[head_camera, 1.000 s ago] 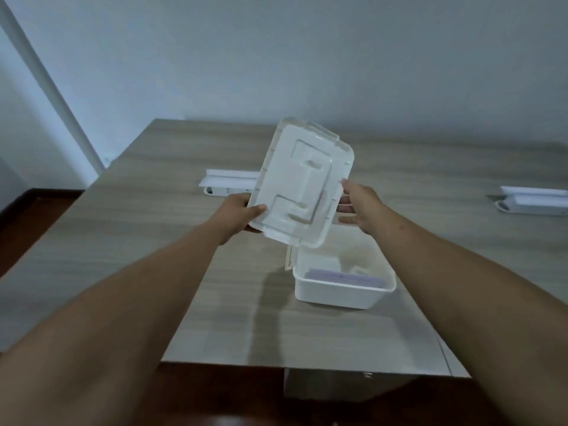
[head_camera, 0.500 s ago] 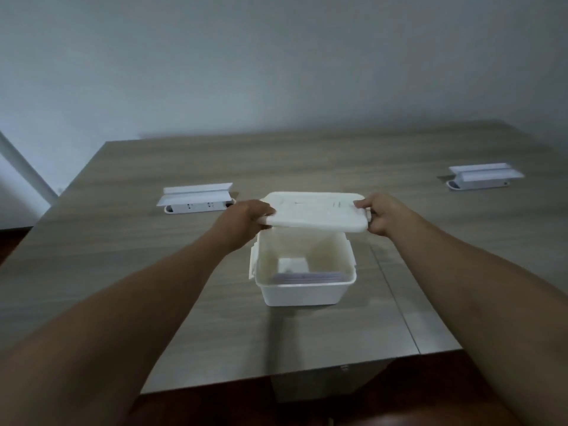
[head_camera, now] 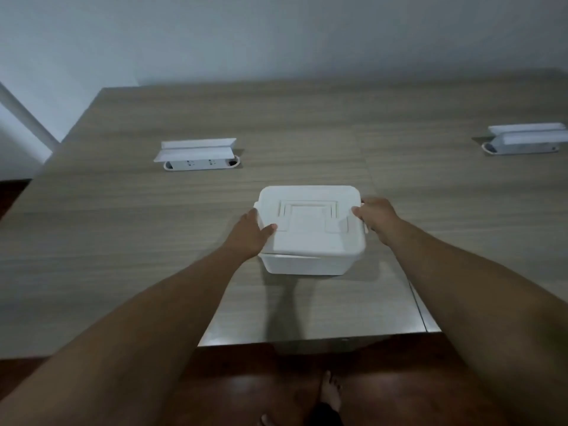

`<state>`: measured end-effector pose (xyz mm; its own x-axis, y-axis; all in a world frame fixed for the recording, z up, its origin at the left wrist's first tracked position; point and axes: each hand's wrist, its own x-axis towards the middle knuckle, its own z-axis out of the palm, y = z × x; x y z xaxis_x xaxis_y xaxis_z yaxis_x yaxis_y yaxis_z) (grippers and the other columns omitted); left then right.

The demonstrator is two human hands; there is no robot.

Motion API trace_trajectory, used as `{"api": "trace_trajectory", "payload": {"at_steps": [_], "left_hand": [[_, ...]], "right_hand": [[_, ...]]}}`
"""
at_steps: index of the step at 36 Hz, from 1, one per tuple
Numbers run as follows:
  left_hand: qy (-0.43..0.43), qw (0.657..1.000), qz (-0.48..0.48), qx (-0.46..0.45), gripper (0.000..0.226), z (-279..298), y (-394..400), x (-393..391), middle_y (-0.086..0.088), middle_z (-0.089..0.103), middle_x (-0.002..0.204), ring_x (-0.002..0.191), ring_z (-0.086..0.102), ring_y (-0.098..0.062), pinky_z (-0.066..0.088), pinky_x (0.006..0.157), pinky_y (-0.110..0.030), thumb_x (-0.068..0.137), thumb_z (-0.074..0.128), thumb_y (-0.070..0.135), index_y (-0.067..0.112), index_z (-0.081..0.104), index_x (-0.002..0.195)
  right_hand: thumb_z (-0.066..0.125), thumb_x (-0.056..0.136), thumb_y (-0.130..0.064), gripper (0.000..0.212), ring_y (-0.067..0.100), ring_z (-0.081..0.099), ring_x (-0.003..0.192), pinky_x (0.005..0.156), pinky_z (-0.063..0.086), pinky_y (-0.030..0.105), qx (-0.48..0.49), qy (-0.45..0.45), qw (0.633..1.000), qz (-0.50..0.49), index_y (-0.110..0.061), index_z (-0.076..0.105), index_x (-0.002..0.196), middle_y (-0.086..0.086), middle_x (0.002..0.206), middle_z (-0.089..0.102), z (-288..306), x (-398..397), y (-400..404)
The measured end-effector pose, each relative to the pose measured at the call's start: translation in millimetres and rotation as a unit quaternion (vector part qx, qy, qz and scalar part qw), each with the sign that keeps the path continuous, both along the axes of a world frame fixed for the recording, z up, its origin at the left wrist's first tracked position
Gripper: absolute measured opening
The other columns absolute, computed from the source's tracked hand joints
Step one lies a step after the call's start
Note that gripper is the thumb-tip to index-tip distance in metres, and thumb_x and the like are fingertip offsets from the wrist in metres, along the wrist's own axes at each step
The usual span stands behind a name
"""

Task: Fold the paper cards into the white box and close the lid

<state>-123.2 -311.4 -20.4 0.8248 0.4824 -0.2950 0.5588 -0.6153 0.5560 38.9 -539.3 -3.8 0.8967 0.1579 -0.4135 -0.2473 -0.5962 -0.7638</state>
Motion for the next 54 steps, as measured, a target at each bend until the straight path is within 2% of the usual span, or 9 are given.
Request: {"api": "trace_trajectory", "payload": {"at_steps": [7,11,16,28,34,38,46,50,54], "left_hand": [[-0.038,0.996,0.07,-0.039,0.072,-3.8,2.6,5.8,-0.01,0.061,0.129,0.117,0.057,-0.029,0.044,0.092,-0.036,0.081,0.068,0.048,0.01,0.045,0.137],[-0.021,0.977,0.115,-0.177,0.069,-6.5,7.4,10.1,0.0,0.062,0.127,0.112,0.06,-0.024,0.047,0.083,-0.034,0.077,0.07,0.051,0.014,0.052,0.132],[0.08,0.935,0.115,-0.326,0.062,-7.3,13.6,6.9,-0.002,0.062,0.128,0.114,0.058,-0.026,0.047,0.091,-0.046,0.08,0.069,0.047,0.021,0.05,0.134],[0.024,0.898,0.22,-0.381,0.042,-9.7,12.2,14.7,-0.009,0.072,0.101,0.087,0.068,-0.022,0.057,0.075,-0.034,0.07,0.084,0.015,0.003,0.065,0.107],[-0.013,0.936,0.266,-0.232,0.049,-12.9,3.4,37.7,-0.014,0.069,0.104,0.094,0.066,-0.031,0.057,0.085,-0.039,0.076,0.08,0.028,-0.002,0.063,0.11],[-0.018,0.963,0.239,-0.122,0.041,-15.5,-8.9,40.9,-0.018,0.07,0.11,0.101,0.066,-0.034,0.05,0.078,-0.033,0.083,0.07,0.033,0.0,0.068,0.108],[-0.007,0.955,0.253,-0.155,0.045,-15.2,15.5,66.8,-0.019,0.067,0.118,0.105,0.064,-0.037,0.053,0.095,-0.05,0.084,0.065,0.034,0.003,0.065,0.117],[0.011,0.979,0.205,-0.004,0.049,-7.1,-3.6,93.7,-0.023,0.05,0.138,0.126,0.05,-0.039,0.041,0.106,-0.043,0.094,0.046,0.025,-0.001,0.044,0.136],[-0.006,0.983,0.063,0.172,0.061,-16.4,-21.6,109.9,-0.019,0.019,0.159,0.148,0.019,-0.034,0.016,0.122,-0.044,0.1,0.031,0.035,0.003,0.02,0.151]], "right_hand": [[0.054,0.086,-0.05,0.065,0.039,0.038,0.131,0.108,0.037,0.046,-0.13,0.0,0.991,-0.013,-0.024,0.039,0.144,0.014,0.147,0.034,-20.5,-4.0,0.6],[0.042,0.091,-0.053,0.068,0.038,0.053,0.122,0.101,0.043,0.041,-0.061,0.072,0.994,-0.048,-0.005,0.043,0.139,0.017,0.139,0.051,-23.1,-4.4,6.8],[0.049,0.092,-0.038,0.045,0.033,0.06,0.112,0.1,0.049,0.047,0.062,0.165,0.98,-0.095,-0.011,0.054,0.129,0.013,0.128,0.061,-24.3,5.5,6.1],[0.06,0.091,-0.023,0.037,0.028,0.064,0.094,0.085,0.054,0.04,0.102,0.196,0.972,-0.085,-0.007,0.058,0.124,0.009,0.111,0.067,-32.0,11.6,-4.4],[0.067,0.082,-0.017,0.032,0.032,0.068,0.097,0.07,0.048,0.029,-0.02,0.013,0.996,-0.084,0.001,0.066,0.108,0.014,0.109,0.07,-25.6,27.8,12.4],[0.046,0.096,-0.019,0.033,0.035,0.059,0.116,0.086,0.046,0.034,-0.104,-0.101,0.989,-0.03,-0.002,0.056,0.124,0.018,0.126,0.061,-30.2,15.1,25.2],[0.038,0.099,-0.016,0.04,0.036,0.054,0.12,0.084,0.043,0.035,-0.106,-0.099,0.989,0.035,-0.001,0.039,0.137,0.02,0.133,0.053,-38.5,47.3,38.2],[0.04,0.098,-0.017,0.036,0.037,0.055,0.118,0.08,0.041,0.033,-0.11,-0.089,0.988,0.055,0.0,0.046,0.129,0.021,0.13,0.055,-29.1,66.6,40.9],[0.043,0.095,-0.026,0.047,0.037,0.048,0.127,0.099,0.042,0.04,-0.084,-0.087,0.99,0.066,-0.006,0.041,0.137,0.016,0.141,0.045,-12.4,65.1,33.7]]}}
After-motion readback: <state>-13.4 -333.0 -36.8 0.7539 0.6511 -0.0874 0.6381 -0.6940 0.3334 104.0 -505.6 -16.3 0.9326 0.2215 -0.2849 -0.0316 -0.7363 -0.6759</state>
